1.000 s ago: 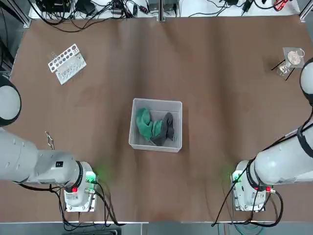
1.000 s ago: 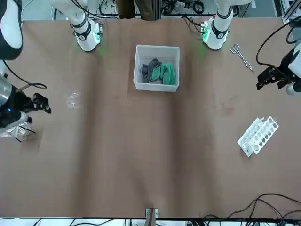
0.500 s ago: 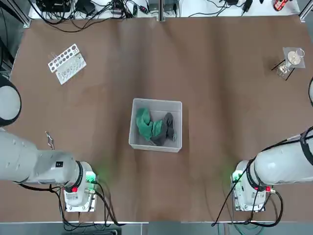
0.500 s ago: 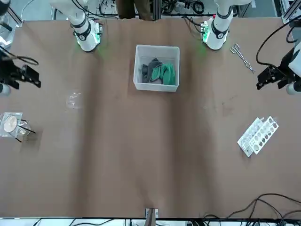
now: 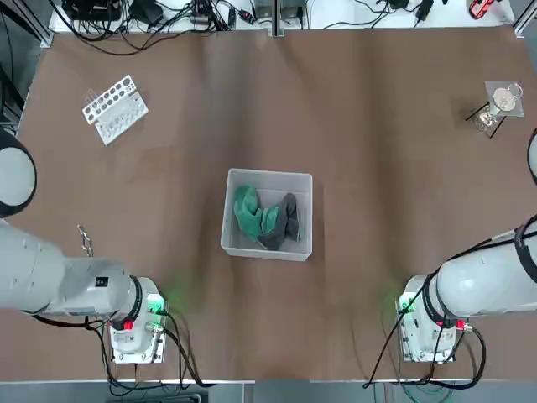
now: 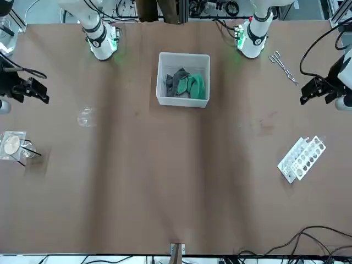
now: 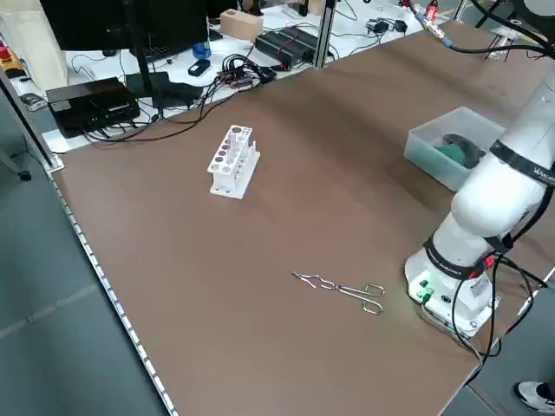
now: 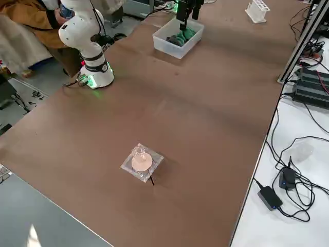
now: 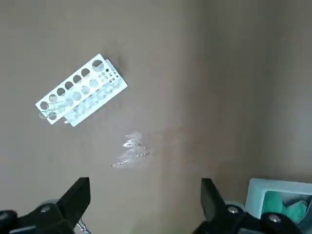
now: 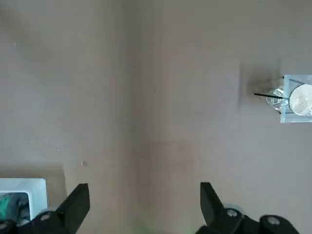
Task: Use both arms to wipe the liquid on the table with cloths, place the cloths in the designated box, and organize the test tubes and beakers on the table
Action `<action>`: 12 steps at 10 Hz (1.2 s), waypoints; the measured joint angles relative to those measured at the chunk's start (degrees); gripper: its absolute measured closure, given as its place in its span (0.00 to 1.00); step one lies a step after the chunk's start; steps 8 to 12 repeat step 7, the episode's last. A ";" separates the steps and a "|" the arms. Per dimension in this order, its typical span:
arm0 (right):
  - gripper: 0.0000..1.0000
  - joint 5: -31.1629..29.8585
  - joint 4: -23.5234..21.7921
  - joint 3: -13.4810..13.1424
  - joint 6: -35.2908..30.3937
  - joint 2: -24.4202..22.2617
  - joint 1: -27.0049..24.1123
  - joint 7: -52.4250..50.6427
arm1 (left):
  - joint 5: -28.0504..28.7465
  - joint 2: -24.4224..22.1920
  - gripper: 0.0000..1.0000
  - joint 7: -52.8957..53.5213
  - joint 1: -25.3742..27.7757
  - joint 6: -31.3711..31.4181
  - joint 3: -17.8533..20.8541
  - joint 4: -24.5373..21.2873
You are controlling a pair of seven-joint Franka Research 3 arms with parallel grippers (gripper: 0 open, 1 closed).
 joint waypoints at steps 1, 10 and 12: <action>0.00 -0.01 0.05 -0.16 0.09 0.00 -0.01 0.04 | 0.00 0.00 0.00 0.00 0.00 0.00 0.00 0.01; 0.00 -0.03 0.12 -0.21 2.63 0.03 0.01 0.04 | 0.00 0.00 0.00 0.00 0.00 0.00 0.00 0.07; 0.00 -0.03 0.12 -0.21 2.63 0.03 0.01 0.04 | 0.00 0.00 0.00 0.00 0.00 0.00 0.00 0.07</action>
